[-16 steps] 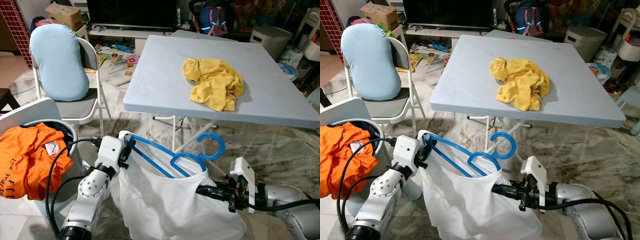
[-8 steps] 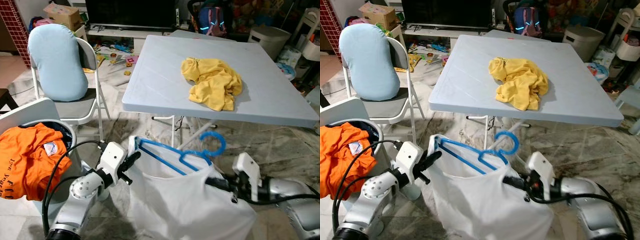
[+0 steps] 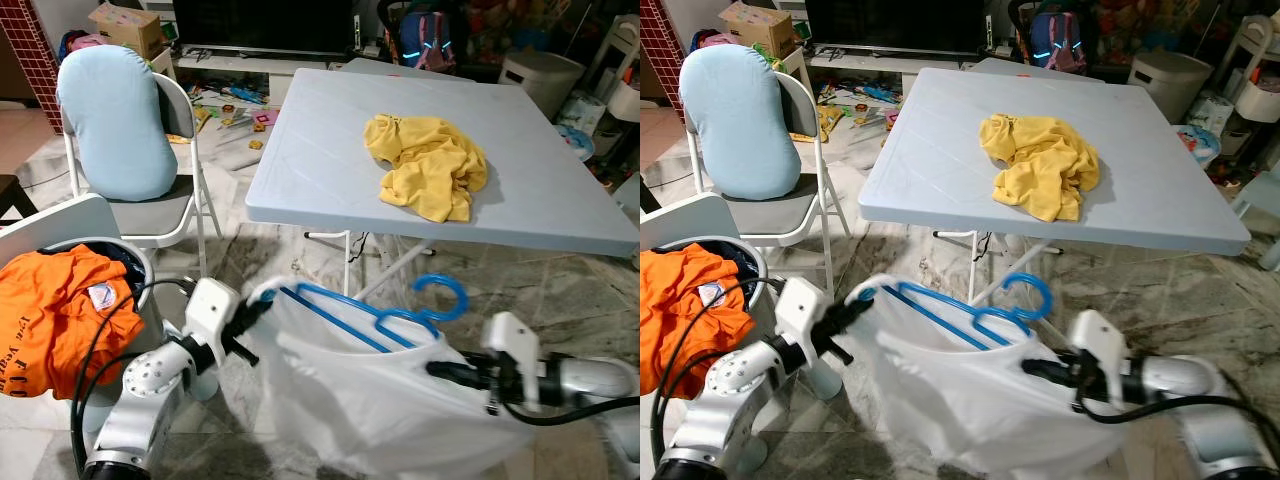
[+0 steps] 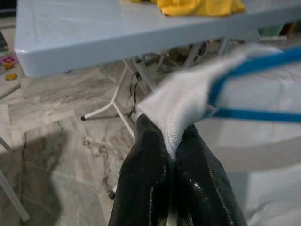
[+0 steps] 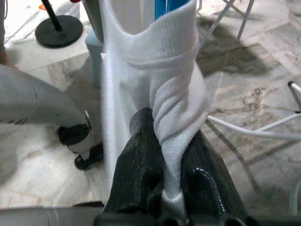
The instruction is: Hang hanger
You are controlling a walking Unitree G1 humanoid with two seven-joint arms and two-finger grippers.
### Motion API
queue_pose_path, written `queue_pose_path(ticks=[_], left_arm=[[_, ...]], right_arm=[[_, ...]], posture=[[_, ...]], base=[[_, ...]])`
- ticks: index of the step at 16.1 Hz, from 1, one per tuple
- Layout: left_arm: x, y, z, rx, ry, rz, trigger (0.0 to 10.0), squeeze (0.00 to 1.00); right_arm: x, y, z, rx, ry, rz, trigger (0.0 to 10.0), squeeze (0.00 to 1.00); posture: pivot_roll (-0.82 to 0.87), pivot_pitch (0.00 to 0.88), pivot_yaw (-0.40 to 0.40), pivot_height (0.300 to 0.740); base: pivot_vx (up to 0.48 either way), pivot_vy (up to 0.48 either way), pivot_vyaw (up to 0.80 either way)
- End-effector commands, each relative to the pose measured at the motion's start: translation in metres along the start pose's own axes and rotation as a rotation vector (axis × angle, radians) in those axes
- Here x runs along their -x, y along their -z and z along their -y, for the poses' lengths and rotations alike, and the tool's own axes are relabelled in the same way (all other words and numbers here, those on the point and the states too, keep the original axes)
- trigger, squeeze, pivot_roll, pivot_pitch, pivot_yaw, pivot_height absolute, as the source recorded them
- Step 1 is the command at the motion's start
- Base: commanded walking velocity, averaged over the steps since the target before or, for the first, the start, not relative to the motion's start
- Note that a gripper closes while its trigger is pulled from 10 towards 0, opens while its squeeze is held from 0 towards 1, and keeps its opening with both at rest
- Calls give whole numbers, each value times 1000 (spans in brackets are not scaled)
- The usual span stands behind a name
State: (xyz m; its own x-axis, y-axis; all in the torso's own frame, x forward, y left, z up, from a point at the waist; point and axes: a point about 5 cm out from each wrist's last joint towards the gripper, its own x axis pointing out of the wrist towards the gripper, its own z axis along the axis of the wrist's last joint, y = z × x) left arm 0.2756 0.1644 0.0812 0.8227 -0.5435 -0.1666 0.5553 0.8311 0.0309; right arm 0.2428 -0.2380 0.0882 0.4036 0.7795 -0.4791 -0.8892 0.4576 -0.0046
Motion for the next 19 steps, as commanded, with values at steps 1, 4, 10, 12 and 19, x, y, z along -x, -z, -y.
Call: queue_pose_path(ticks=[1, 4, 10, 12, 19], left_arm=[[-2, -18, -11, 2, -69, 78, 0, 0], [1, -23, -27, 41, -179, 119, 0, 0], [0, -8, -24, 85, -175, 53, 0, 0], [-4, -3, -16, 91, -139, 31, 0, 0], [-23, 23, 33, 39, -57, -67, 10000, 1000]], right_arm=[[18, 0, 8, 2, 22, 0, 10000, 0], [41, 2, 3, 53, -70, -43, 10000, 0], [63, -45, 1, 50, -177, 173, 10000, 0], [59, -59, 4, 40, -154, 271, 10000, 0], [-3, -52, 6, 20, 37, 262, 10000, 0]], posture=[[45, 15, -54, 740], [42, 18, -54, 740], [33, 17, -44, 740], [32, 15, -44, 740], [33, 28, -45, 740]], base=[[0, 0, 0], [0, 0, 0], [0, 0, 0], [0, 0, 0], [0, 0, 0]])
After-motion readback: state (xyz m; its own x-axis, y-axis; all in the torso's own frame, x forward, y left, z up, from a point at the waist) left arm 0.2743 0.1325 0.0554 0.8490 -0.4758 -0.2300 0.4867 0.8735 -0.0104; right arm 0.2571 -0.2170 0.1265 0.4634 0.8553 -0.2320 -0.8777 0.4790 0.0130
